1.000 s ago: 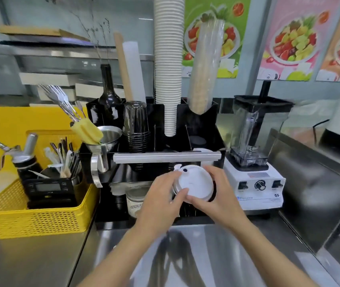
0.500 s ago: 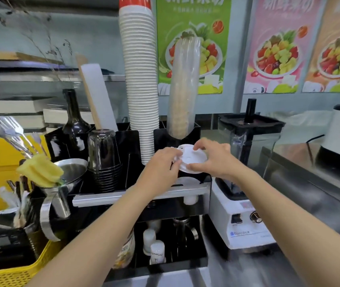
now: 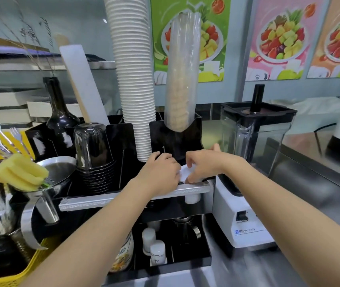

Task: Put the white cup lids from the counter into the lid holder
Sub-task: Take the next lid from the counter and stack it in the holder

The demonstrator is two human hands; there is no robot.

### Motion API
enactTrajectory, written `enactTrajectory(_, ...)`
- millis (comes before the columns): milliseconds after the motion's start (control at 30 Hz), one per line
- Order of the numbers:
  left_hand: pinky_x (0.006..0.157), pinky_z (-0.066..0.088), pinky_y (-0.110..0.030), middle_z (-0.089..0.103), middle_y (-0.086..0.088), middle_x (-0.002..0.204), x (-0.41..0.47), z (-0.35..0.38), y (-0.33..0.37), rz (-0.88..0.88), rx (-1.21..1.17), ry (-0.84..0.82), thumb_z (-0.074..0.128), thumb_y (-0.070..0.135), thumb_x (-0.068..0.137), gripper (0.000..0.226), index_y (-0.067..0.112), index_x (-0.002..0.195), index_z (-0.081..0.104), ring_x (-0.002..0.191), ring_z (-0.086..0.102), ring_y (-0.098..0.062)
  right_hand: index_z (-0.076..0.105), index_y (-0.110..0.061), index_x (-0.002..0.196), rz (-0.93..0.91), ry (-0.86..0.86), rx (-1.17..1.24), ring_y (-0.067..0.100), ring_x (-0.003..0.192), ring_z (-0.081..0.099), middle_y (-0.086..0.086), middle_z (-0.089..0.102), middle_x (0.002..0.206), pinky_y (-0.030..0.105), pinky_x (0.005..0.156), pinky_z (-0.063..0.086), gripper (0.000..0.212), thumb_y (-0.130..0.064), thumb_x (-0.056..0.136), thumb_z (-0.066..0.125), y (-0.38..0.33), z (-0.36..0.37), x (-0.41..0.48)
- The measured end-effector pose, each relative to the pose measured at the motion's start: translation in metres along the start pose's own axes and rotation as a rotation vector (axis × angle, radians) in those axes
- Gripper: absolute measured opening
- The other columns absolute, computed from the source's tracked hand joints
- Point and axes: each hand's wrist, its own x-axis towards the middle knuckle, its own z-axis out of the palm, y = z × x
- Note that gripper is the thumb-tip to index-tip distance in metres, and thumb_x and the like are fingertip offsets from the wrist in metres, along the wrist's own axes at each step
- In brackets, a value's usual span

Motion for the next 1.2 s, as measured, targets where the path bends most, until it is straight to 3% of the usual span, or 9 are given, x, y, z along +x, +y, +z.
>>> enactTrajectory(167, 0.114, 0.008, -0.042, 0.056, -0.002, 0.126, 0.012, -0.004, 0.002, -0.035, 0.047, -0.253, 0.034, 0.018, 0.088, 0.034, 0.013, 0.109, 0.06, 0.136, 0.021, -0.022, 0.047, -0.018, 0.12, 0.068, -0.176, -0.042, 0.023, 0.093, 0.049, -0.007, 0.052, 0.076, 0.045, 0.101, 0.022, 0.048, -0.039, 0.08, 0.063, -0.01, -0.011, 0.006)
enactTrajectory(267, 0.112, 0.013, -0.039, 0.06, -0.004, 0.116, 0.015, -0.007, 0.002, -0.05, 0.0, -0.311, 0.036, 0.015, 0.085, 0.029, 0.011, 0.099, 0.061, 0.131, 0.025, -0.021, 0.045, -0.021, 0.128, 0.079, -0.227, -0.083, 0.022, 0.093, 0.047, -0.01, 0.047, 0.067, 0.043, 0.102, 0.024, 0.052, -0.03, 0.08, 0.061, -0.014, -0.01, 0.008)
enactTrajectory(500, 0.107, 0.023, -0.039, 0.045, -0.004, 0.115, 0.021, -0.002, 0.003, -0.117, -0.085, -0.407, 0.037, 0.023, 0.083, 0.021, 0.018, 0.092, 0.055, 0.122, 0.026, -0.027, 0.031, -0.035, 0.141, 0.031, -0.322, -0.121, 0.018, 0.095, 0.041, -0.013, 0.041, 0.071, 0.031, 0.087, 0.034, 0.064, -0.023, 0.084, 0.058, -0.013, -0.009, 0.01)
enactTrajectory(567, 0.105, 0.024, -0.038, 0.041, -0.006, 0.117, 0.02, -0.005, 0.003, -0.13, -0.071, -0.427, 0.037, 0.023, 0.084, 0.025, 0.018, 0.099, 0.056, 0.12, 0.025, -0.028, 0.03, -0.039, 0.14, 0.037, -0.312, -0.222, 0.022, 0.102, 0.045, -0.008, 0.055, 0.101, 0.036, 0.088, 0.03, 0.066, -0.02, 0.083, 0.056, -0.016, -0.009, 0.01)
enactTrajectory(633, 0.105, 0.025, -0.04, 0.042, -0.005, 0.115, 0.021, -0.005, 0.0, -0.127, -0.084, -0.431, 0.037, 0.023, 0.081, 0.024, 0.02, 0.096, 0.056, 0.119, 0.027, -0.028, 0.03, -0.041, 0.139, 0.039, -0.298, -0.273, 0.026, 0.12, 0.043, -0.005, 0.044, 0.139, 0.041, 0.094, 0.026, 0.067, -0.018, 0.082, 0.056, -0.017, -0.008, 0.011)
enactTrajectory(700, 0.104, 0.026, -0.041, 0.045, -0.003, 0.114, 0.022, -0.003, -0.004, -0.12, -0.081, -0.427, 0.036, 0.024, 0.078, 0.023, 0.022, 0.094, 0.054, 0.12, 0.028, -0.028, 0.031, -0.041, 0.139, 0.031, -0.297, -0.283, 0.025, 0.123, 0.042, -0.004, 0.039, 0.145, 0.04, 0.093, 0.028, 0.067, -0.018, 0.082, 0.055, -0.016, -0.008, 0.014)
enactTrajectory(900, 0.104, 0.02, -0.04, 0.048, -0.003, 0.129, 0.023, -0.006, 0.005, -0.058, 0.026, -0.39, 0.035, 0.019, 0.087, 0.036, 0.013, 0.117, 0.054, 0.125, 0.025, -0.023, 0.033, -0.028, 0.142, 0.024, -0.362, -0.175, 0.022, 0.114, 0.048, 0.005, 0.042, 0.143, 0.029, 0.086, 0.04, 0.066, -0.01, 0.082, 0.056, -0.012, -0.006, 0.02)
enactTrajectory(1033, 0.105, 0.02, -0.04, 0.042, -0.003, 0.14, 0.018, -0.005, 0.004, -0.029, 0.083, -0.338, 0.034, 0.022, 0.091, 0.039, 0.014, 0.125, 0.05, 0.131, 0.023, -0.023, 0.036, -0.022, 0.141, 0.014, -0.278, 0.011, 0.022, 0.113, 0.047, 0.003, 0.042, 0.143, 0.027, 0.082, 0.036, 0.065, -0.013, 0.082, 0.061, -0.008, -0.013, 0.007)
enactTrajectory(1200, 0.109, 0.024, -0.04, 0.04, -0.005, 0.144, 0.004, -0.009, 0.003, -0.02, -0.027, -0.082, 0.039, 0.026, 0.092, 0.044, 0.016, 0.134, 0.044, 0.133, 0.031, -0.024, 0.042, -0.023, 0.135, -0.003, 0.083, 0.08, 0.023, 0.122, 0.048, 0.002, 0.05, 0.137, 0.039, 0.102, 0.03, 0.058, -0.035, 0.083, 0.064, -0.007, -0.019, -0.022)
